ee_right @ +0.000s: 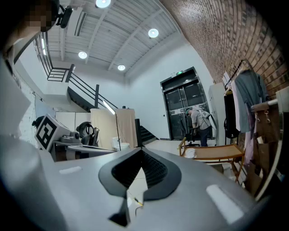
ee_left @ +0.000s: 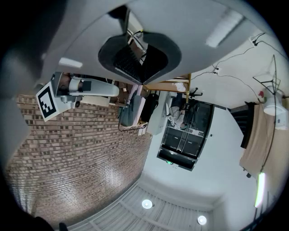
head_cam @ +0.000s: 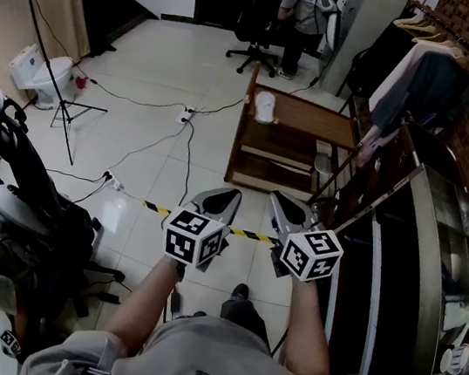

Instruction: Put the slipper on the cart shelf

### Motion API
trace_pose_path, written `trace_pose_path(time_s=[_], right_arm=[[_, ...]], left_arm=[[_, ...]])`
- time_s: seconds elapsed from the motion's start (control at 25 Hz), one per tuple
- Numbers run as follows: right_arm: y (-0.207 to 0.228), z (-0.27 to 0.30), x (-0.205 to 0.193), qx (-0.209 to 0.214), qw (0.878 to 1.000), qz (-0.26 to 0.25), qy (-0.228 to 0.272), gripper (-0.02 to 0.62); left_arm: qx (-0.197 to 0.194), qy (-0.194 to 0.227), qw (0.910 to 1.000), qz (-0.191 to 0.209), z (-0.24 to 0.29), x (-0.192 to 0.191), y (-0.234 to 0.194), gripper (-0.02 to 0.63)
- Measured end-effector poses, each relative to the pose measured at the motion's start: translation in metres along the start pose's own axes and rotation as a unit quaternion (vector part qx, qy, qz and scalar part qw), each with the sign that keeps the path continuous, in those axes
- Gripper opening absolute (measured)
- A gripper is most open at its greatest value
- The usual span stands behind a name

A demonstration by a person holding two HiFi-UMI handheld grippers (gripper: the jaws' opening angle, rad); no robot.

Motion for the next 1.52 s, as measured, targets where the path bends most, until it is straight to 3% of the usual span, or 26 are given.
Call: trace_pose_path(time_s=[0.36, 0.8, 1.12, 1.52], right_arm=[[0.055, 0.050, -0.002, 0.004, 1.000, 0.011, -0.010, 0.002], [0.184, 0.135, 0.014, 0.014, 1.000, 0.022, -0.014, 0.002], [0.249, 0.183, 0.026, 0.028, 0.999, 0.026, -0.020, 0.002], [0.308, 0.243, 0.010, 0.009, 0.998, 0.061, -0.033, 0.002]], left_arm=[[0.012, -0.008, 0.9999, -0.003, 0.060, 0.006, -0.038, 0.008], [0.026, -0.029, 0.9992, -0.004, 0.201, 0.029, -0.089, 0.008], [0.036, -0.031, 0.9988, 0.004, 0.275, 0.055, -0.116, 0.008], [0.025, -0.071, 0.9970, -0.020, 0.357, 0.040, -0.173, 0.008]])
Point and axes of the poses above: the fingertips, and each gripper's own axes: z forward along the fingers, y to its right, x out of its top, the point moved 10 cm from there along -z, backward along the fingers
